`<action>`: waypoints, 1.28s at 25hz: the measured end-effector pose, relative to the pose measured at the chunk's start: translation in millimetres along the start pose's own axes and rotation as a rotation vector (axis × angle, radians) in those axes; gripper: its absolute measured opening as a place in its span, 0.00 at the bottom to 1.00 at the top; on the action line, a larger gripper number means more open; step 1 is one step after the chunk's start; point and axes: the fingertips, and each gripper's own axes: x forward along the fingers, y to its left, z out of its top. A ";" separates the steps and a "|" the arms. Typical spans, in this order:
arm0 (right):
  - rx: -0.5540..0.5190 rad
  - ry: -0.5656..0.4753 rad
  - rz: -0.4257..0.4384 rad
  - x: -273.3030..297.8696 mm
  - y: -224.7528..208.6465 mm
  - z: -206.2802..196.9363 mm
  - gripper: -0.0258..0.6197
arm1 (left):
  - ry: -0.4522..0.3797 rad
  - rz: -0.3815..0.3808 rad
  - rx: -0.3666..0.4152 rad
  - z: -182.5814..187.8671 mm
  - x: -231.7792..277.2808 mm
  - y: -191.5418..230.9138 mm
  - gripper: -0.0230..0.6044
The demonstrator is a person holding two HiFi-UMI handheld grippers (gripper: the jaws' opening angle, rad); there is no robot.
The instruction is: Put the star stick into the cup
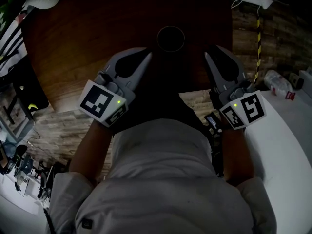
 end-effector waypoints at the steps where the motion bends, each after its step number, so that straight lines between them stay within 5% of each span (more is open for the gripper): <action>1: -0.003 -0.004 -0.002 -1.1 0.0 2.4 0.18 | -0.002 0.000 0.002 1.2 -0.8 -1.1 0.04; 19: -0.100 -0.092 -0.002 -53.8 31.3 62.0 0.18 | -0.088 -0.002 0.107 61.7 -30.7 -56.1 0.04; 32: -0.226 -0.207 0.043 -132.7 109.2 115.6 0.12 | -0.207 0.012 0.238 128.9 -95.6 -152.1 0.04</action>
